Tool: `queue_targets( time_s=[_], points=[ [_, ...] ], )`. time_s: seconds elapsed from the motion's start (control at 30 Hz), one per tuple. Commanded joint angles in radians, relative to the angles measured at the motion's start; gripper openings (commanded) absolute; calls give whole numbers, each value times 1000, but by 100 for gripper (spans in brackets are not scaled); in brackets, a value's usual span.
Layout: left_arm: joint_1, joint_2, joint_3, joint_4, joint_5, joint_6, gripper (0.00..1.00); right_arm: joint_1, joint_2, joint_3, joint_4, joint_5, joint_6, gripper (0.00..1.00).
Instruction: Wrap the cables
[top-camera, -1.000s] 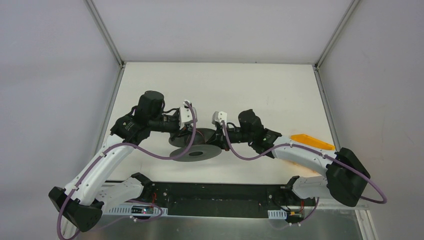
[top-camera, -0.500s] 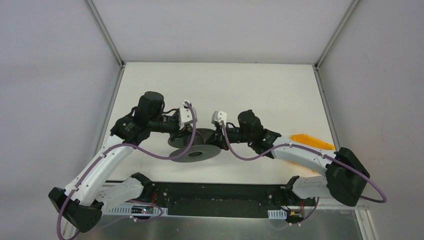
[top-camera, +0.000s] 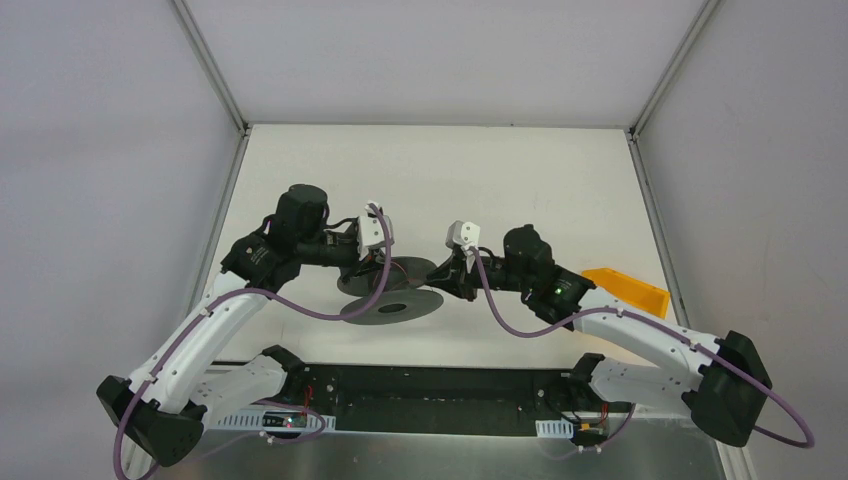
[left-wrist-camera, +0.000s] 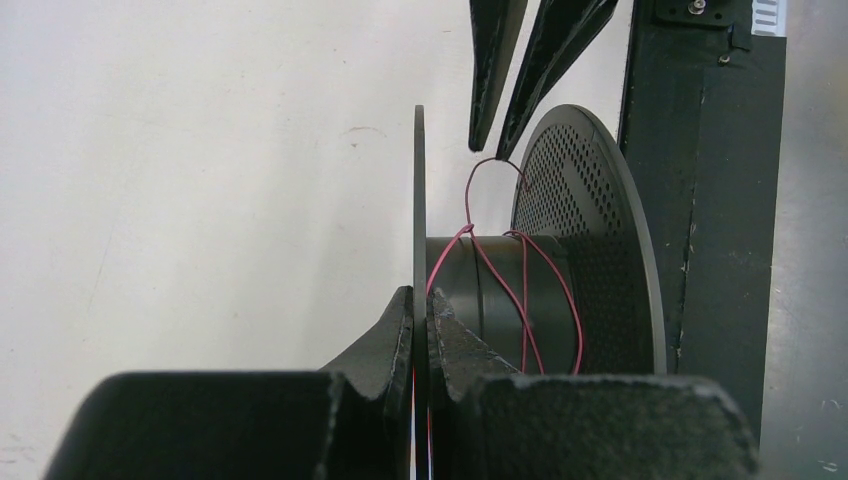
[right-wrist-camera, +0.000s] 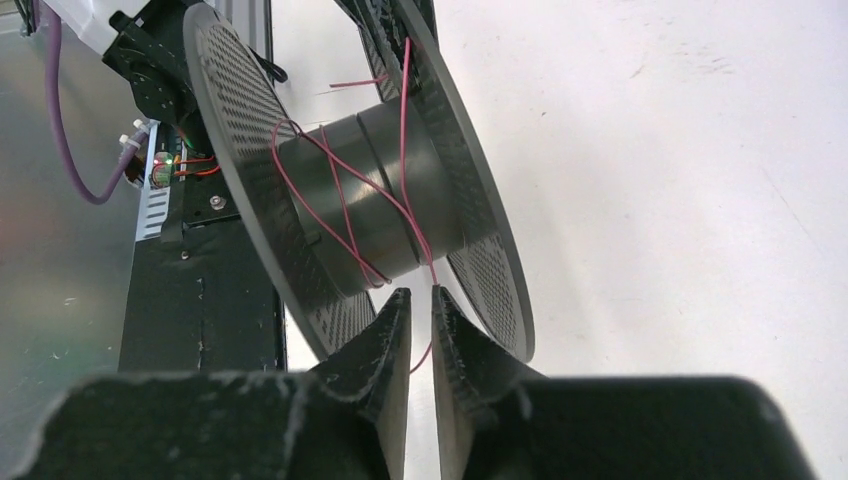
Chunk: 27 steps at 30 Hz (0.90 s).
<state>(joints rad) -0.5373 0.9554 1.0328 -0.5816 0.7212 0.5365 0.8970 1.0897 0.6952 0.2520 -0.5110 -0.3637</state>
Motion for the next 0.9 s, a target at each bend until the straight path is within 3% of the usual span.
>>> queue_targets(
  time_s=[0.0, 0.2, 0.47, 0.87],
  points=[
    [-5, -34, 6, 58, 24, -14, 0, -10, -80, -15, -44, 43, -26, 17],
    [-4, -32, 6, 58, 28, -22, 0, -25, -160, -11, -128, 42, -33, 26],
    [-5, -11, 12, 60, 43, -31, 0, -27, -194, 29, -201, -125, -8, 42],
    [-6, 7, 0, 86, 55, -43, 0, -24, -51, 128, -217, -221, 40, 46]
  ],
)
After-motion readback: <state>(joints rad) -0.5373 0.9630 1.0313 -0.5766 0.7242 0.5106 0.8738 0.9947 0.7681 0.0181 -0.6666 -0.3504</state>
